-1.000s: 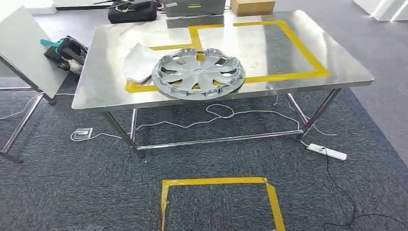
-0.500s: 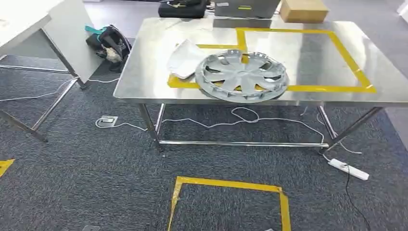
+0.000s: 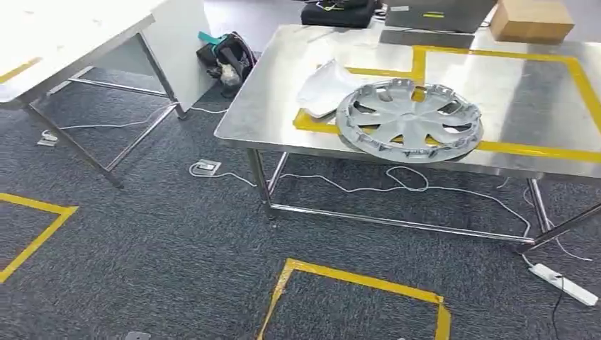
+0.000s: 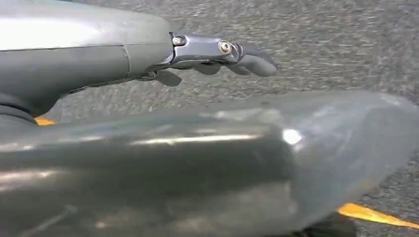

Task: Take the parts from the cabinet and place them on the table.

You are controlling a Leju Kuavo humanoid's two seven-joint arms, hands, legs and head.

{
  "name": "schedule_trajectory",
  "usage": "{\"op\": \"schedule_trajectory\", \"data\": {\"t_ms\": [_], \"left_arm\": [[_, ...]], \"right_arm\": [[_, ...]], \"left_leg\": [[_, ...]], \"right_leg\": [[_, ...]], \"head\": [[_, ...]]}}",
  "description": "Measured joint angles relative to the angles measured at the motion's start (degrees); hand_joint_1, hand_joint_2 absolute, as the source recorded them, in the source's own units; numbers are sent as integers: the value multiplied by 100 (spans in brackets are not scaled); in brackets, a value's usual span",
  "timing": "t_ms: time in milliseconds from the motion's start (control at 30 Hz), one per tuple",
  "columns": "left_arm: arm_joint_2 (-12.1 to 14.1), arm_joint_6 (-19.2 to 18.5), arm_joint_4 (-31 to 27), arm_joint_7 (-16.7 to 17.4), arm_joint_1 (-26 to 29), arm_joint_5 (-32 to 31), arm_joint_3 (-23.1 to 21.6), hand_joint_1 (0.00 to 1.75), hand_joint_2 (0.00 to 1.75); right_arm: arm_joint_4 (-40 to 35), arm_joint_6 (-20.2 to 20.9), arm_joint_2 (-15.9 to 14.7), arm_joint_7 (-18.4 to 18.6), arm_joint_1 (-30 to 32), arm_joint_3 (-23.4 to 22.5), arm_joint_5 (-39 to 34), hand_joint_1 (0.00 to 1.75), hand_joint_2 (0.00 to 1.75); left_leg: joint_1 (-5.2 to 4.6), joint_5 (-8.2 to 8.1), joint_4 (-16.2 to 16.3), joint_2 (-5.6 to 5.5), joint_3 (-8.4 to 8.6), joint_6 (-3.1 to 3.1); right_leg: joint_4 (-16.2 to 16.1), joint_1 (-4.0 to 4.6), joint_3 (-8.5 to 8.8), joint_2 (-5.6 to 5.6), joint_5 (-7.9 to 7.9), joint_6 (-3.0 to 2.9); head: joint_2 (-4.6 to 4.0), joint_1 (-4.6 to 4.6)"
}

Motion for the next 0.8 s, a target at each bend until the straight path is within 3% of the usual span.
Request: {"op": "schedule_trajectory", "data": {"t_ms": [33,100,133,167,233,267,300,333,367,433,467,500,533,600,633,667,733,767,800], "left_arm": [[-9,0,0,2,-23,0,-2,0,0],[-18,0,0,2,-41,-2,-4,0,0],[-18,0,0,2,-31,-2,-4,0,0],[-13,0,0,4,-14,-2,-2,0,0],[-4,0,0,7,-9,0,-2,0,0],[-5,0,0,7,-16,2,-2,0,0],[-9,-2,2,7,-34,4,-2,0,0],[-9,-2,2,7,-70,9,-2,0,0],[-9,-4,0,7,-76,9,-2,0,0],[-9,-4,0,7,-38,11,-2,0,0],[-11,-6,0,7,-29,13,-2,0,0],[-2,-4,0,9,-22,15,-2,0,0],[4,-2,0,11,-32,15,0,0,0],[11,-2,0,11,-53,15,0,0,0],[11,-4,0,11,-44,15,0,0,0],[11,-4,0,11,-34,15,0,0,0],[11,-4,0,11,-27,17,0,0,0],[11,-9,0,11,-30,17,0,0,0],[13,-13,0,11,-32,17,0,0,0]], "right_arm": [[2,0,0,0,6,0,0,0,0],[2,0,0,2,23,0,-2,0,0],[2,0,0,2,23,0,-2,0,0],[2,0,0,2,16,0,-2,0,0],[2,0,0,2,5,0,0,0,0],[2,0,2,0,3,0,2,0,0],[0,2,0,0,5,0,6,0,0],[0,2,0,0,7,0,9,0,0],[0,2,0,0,4,0,9,0,0],[0,2,0,-2,-15,0,9,0,0],[0,2,0,-2,-21,2,11,0,0],[0,0,0,-4,-23,2,13,0,0],[0,0,0,-6,-13,2,13,0,0],[2,2,0,-7,17,2,11,0,0],[2,2,0,-7,23,2,11,0,0],[2,4,0,-7,23,2,11,0,0],[2,7,0,-7,15,2,13,0,0],[2,7,0,-9,12,2,13,0,0],[2,7,0,-9,13,2,13,0,0]], "left_leg": [[1,-222,403,127,-204,-25],[11,-572,1275,217,-644,-50],[11,-584,1464,220,-746,-55],[10,-455,1387,222,-705,-57],[9,33,622,273,-313,-43],[5,238,144,449,-44,-35],[-41,204,-162,770,118,-54],[-35,181,-237,700,131,48],[-39,169,-227,653,123,85],[-46,155,-232,513,122,141],[-10,181,-248,458,132,186],[-3,180,-249,412,130,209],[-5,185,-249,367,125,243],[-18,185,-248,215,116,273],[-24,186,-248,139,119,274],[-24,186,-247,70,124,274],[-21,186,-246,-84,144,271],[-14,188,-245,-168,155,260],[-12,187,-244,-217,148,236]], "right_leg": [[0,10,1,-81,-7,-13],[2,26,0,-256,-21,-34],[3,29,1,-327,-27,-39],[3,29,8,-388,-32,-34],[3,24,38,-519,-56,-14],[3,26,67,-570,-75,7],[13,83,77,-617,-107,50],[36,114,25,-662,-146,83],[-3,125,67,-723,-151,95],[-34,122,152,-850,-175,137],[-12,95,140,-773,-217,184],[149,90,91,-520,-353,214],[501,81,-62,-343,-582,219],[1512,86,-549,-207,-1025,217],[1795,87,-716,-187,-1075,208],[1773,87,-745,-184,-966,198],[1055,79,-455,-155,-469,170],[509,65,-209,-46,-192,159],[137,26,-58,271,-108,160]], "head": [[0,-15],[0,-13],[0,-13],[0,-15],[0,-15],[0,-18],[0,-28],[0,-40],[0,4],[0,-2],[0,-5],[0,22],[0,28],[0,44],[0,46],[0,44],[0,46],[0,52],[0,50]]}}
